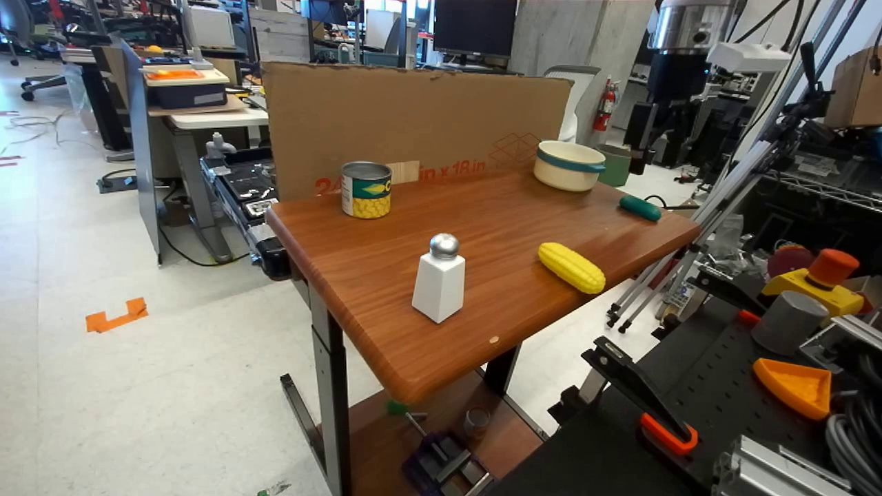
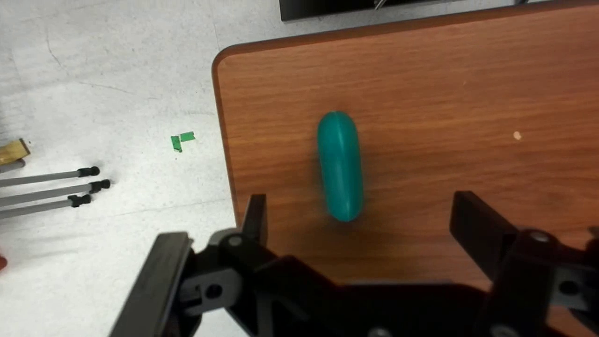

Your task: Move the green object midway between the can and the bowl

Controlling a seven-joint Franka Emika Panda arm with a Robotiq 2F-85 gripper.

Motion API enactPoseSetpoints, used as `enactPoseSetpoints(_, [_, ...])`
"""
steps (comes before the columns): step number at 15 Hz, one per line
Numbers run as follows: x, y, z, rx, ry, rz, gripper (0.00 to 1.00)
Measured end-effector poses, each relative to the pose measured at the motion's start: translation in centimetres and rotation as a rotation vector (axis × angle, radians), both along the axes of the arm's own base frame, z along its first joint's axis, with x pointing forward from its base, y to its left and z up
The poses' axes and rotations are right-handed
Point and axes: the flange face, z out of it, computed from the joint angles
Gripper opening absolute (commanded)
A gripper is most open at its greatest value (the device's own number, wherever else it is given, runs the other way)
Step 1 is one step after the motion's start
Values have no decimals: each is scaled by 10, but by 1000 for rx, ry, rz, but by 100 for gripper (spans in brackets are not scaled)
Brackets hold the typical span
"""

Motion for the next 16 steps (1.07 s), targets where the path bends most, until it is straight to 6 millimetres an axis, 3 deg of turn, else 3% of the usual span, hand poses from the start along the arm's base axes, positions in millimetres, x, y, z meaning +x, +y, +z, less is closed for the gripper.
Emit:
enactPoseSetpoints(6, [-7,-1,-39,-23,65,19,100])
enactPoseSetpoints(10, [-4,-1,-54,-34,70,8,100])
enactPoseSetpoints(11, [-1,-2,-56,-36,68,2,75])
enactPoseSetpoints(12, [1,-2,-58,-39,66,-5,74])
enactPoseSetpoints(16, [12,-2,-67,-52,61,-35,46])
